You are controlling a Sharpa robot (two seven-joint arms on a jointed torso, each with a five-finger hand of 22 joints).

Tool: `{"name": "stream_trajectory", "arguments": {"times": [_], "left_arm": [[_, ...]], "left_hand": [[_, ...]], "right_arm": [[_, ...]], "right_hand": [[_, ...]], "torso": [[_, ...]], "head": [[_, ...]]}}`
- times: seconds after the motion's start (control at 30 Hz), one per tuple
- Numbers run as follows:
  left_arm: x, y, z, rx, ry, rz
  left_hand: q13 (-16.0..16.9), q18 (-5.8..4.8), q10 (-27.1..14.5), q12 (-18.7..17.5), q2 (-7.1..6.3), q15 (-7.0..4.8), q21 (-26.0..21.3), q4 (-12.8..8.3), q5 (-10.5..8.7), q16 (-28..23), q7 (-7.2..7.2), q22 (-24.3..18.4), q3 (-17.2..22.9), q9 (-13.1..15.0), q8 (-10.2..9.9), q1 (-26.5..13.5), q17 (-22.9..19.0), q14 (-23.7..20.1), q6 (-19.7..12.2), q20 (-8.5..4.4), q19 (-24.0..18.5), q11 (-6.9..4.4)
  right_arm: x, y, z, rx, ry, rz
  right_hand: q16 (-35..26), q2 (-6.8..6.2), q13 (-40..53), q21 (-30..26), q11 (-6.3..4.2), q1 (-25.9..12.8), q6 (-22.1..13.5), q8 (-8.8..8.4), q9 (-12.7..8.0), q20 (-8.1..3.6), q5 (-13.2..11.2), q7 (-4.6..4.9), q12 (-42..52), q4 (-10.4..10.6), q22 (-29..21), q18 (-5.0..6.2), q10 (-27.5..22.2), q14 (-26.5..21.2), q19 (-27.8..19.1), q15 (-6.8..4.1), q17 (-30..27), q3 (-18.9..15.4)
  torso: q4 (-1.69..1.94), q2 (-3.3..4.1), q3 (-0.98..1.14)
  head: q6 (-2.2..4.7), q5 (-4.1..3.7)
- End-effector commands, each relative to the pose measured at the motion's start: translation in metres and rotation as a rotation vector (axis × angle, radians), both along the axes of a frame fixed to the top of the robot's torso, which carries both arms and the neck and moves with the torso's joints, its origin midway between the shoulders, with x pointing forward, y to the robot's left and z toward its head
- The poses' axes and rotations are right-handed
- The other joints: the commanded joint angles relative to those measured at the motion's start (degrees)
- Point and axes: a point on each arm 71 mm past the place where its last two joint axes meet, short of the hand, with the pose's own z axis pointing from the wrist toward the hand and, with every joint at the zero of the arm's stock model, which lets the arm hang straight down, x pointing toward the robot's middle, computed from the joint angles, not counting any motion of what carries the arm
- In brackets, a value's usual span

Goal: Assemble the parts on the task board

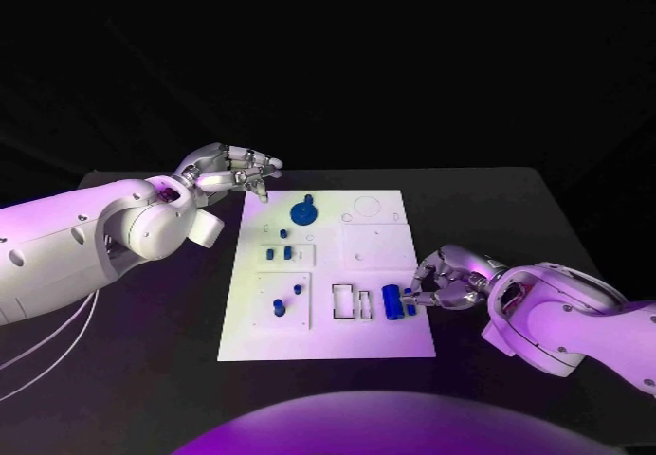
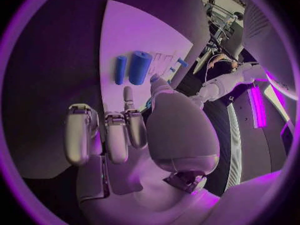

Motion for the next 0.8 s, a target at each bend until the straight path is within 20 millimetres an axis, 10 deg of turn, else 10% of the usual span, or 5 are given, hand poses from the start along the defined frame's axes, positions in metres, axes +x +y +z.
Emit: {"name": "stream_trajectory", "arguments": {"times": [0.03,0.8], "left_arm": [[-0.001,-0.002,0.001,-0.012,-0.004,-0.009],[-0.002,0.000,0.001,-0.010,-0.001,-0.009]], "left_hand": [[-0.1,0.86,-0.4,0.2,-0.24,0.26,-0.3,0.4,0.22,0.0,-0.02,0.0,0.1,-0.1,0.0,-0.5,0.1,-0.1,-0.5,0.20,0.2,-0.14],[-0.1,0.86,-0.4,0.2,-0.24,0.26,-0.3,0.4,0.22,0.0,-0.02,0.0,0.1,-0.1,0.0,-0.5,0.1,-0.1,-0.5,0.20,0.2,-0.14]], "right_arm": [[0.000,0.002,-0.002,-0.046,-0.027,-0.007],[0.003,0.022,-0.017,-0.069,-0.019,0.039]], "right_hand": [[0.2,0.27,6.9,0.1,-0.34,-0.7,-0.4,0.51,0.3,0.07,0.1,-0.18,-0.5,-0.1,12.1,-0.35,1.1,4.8,3.0,-0.03,8.2,-1.3],[0.3,1.38,7.0,0.3,-0.55,-1.0,-0.1,1.35,0.9,-0.05,0.1,-0.43,-0.6,0.0,12.1,-0.41,1.1,4.8,3.0,-0.19,8.4,-3.4]], "torso": [[-0.01,0.04,-0.09],[-0.09,0.10,0.07]], "head": [[-0.04,0.12],[-0.04,1.05]]}}
